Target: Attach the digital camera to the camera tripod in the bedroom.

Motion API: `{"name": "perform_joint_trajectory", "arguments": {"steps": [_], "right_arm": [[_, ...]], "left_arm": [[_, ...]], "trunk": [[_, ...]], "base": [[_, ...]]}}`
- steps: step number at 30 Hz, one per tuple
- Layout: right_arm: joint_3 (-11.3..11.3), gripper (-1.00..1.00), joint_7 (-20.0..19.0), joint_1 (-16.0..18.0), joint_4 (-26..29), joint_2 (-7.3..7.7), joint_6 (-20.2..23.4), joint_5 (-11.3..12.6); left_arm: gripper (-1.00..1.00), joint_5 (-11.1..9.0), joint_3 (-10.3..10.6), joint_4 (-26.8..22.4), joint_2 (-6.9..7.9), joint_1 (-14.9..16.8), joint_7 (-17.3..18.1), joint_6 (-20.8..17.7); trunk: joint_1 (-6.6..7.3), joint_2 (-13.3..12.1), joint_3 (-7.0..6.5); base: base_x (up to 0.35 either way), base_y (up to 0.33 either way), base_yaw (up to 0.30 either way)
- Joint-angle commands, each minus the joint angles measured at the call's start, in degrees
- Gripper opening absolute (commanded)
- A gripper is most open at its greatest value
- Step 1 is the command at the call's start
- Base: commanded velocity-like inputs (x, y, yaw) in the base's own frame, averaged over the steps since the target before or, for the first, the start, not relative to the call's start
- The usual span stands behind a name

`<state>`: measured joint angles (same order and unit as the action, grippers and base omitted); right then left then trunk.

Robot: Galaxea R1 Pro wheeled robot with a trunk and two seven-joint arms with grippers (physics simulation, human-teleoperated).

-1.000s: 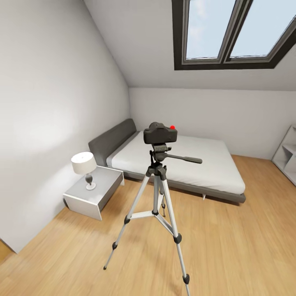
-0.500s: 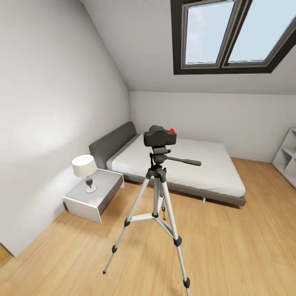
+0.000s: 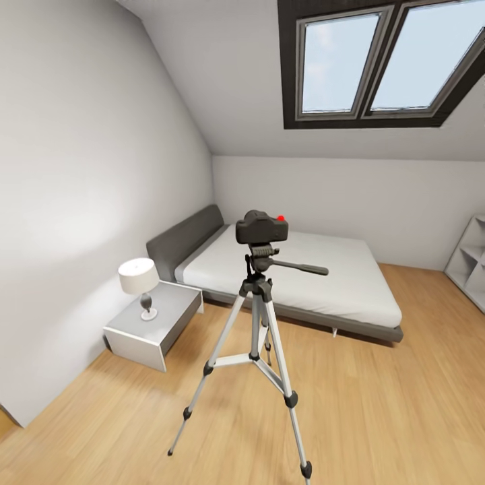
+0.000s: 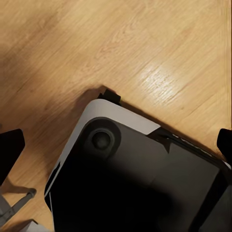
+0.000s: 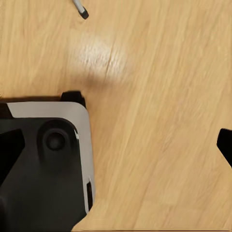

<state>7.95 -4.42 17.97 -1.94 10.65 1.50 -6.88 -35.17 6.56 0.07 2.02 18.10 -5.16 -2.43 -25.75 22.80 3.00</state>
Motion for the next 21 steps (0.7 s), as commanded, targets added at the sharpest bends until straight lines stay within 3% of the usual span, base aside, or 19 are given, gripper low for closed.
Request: {"name": "perform_joint_trajectory", "arguments": {"steps": [1, 11, 21], "right_arm": [[0.5, 1.0, -0.1, -0.2, -0.1, -0.09, 0.1, -0.6], [0.5, 1.0, 0.0, -2.6, -0.1, -2.19, -0.1, -0.6], [0.5, 1.0, 0.0, -3.2, -0.1, -2.63, -0.1, -0.6]], "left_arm": [[1.0, -0.4, 0.5, 0.0, 0.02, 0.0, 0.0, -0.2], [1.0, -0.2, 0.5, -0.1, 0.06, 0.0, 0.6, 0.5], [1.0, 0.5, 0.7, -0.3, 0.04, 0.0, 0.7, 0.6]], "trunk": [[-0.04, 0.1, 0.03], [-0.04, 0.1, -0.89], [-0.04, 0.1, -1.8]], "base": [[0.0, 0.0, 0.0], [0.0, 0.0, 0.0], [0.0, 0.0, 0.0]]}}
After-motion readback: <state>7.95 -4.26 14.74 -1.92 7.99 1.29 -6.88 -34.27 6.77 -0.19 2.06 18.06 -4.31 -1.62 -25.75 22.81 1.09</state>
